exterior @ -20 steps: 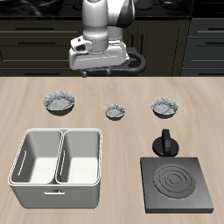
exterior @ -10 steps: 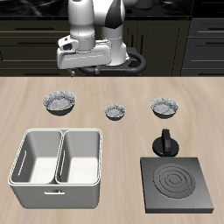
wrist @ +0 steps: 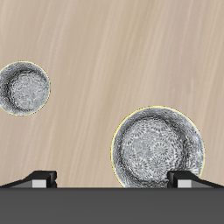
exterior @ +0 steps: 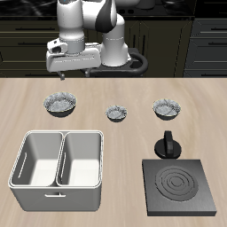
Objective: Turn off the flat stove and place the largest bowl on it
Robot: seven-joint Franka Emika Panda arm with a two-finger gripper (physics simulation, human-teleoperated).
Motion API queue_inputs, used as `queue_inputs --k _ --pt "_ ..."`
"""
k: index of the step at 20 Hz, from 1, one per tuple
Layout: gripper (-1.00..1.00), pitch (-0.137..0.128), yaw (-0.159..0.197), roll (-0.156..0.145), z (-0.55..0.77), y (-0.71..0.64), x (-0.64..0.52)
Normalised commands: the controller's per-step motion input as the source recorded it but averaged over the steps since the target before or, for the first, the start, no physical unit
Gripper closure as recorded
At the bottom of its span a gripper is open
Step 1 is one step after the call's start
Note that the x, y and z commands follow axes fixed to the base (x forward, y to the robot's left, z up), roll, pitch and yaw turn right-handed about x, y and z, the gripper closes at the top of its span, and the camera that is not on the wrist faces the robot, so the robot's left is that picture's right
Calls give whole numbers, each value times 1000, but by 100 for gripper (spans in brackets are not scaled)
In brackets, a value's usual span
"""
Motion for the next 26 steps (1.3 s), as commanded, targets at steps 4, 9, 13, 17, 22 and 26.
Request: queue_inputs --k 4,9,13,17,22,26 --pt "-100 11 4 24 -124 -197 31" --pt "-100 6 15 17 -121 -12 55" --pt "-100 2 27 52 -109 -61 17" --pt "-100 27 20 25 -191 -126 122" --pt "-100 9 -13 -13 -164 -8 96" --pt "-100 9 -8 -5 -230 48 49"
